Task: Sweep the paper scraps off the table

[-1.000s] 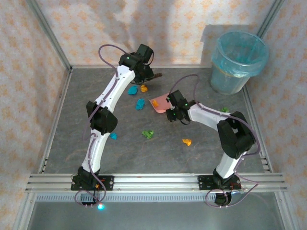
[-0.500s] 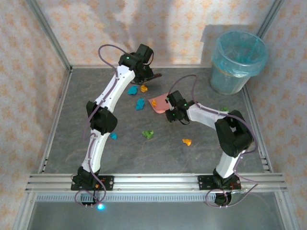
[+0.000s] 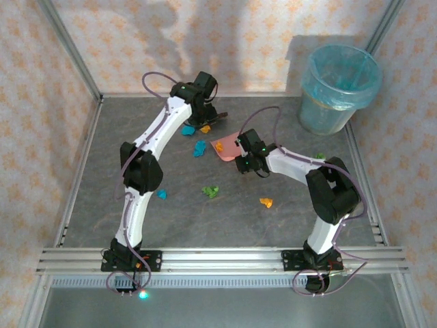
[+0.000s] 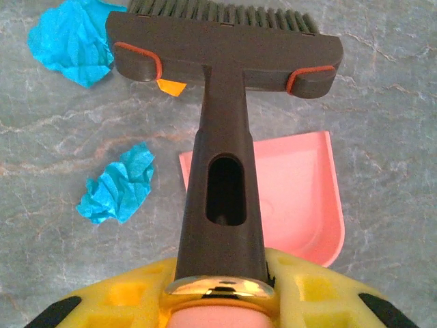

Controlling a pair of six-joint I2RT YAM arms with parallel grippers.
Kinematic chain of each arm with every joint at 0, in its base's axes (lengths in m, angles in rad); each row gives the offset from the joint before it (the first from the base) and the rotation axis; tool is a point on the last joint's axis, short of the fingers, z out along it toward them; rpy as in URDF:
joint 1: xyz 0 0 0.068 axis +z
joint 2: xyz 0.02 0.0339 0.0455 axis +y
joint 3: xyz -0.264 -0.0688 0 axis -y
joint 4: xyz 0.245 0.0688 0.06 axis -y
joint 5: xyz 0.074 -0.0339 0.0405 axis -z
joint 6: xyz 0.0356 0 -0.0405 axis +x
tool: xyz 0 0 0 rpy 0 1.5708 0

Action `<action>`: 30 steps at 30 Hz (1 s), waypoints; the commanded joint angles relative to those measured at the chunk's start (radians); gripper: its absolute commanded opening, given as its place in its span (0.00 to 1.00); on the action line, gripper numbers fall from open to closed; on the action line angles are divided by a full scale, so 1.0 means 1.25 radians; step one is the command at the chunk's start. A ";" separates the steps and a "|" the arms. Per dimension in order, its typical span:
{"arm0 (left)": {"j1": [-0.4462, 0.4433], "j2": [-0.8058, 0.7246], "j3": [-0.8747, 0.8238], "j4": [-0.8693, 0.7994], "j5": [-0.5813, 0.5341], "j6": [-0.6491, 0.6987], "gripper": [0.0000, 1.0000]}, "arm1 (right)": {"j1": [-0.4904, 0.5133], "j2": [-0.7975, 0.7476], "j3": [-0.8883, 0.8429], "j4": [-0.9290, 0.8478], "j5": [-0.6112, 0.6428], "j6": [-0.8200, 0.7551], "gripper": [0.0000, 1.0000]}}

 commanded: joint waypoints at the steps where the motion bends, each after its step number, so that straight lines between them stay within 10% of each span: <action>1: -0.010 -0.053 -0.025 0.013 0.048 -0.032 0.00 | 0.002 0.003 -0.005 -0.004 0.005 -0.013 0.00; 18: -0.044 -0.220 -0.308 0.170 0.110 -0.122 0.00 | 0.002 0.005 -0.007 -0.008 0.001 -0.014 0.00; 30: -0.028 -0.211 -0.211 0.065 0.062 -0.037 0.00 | 0.002 -0.045 -0.050 -0.017 0.012 -0.012 0.00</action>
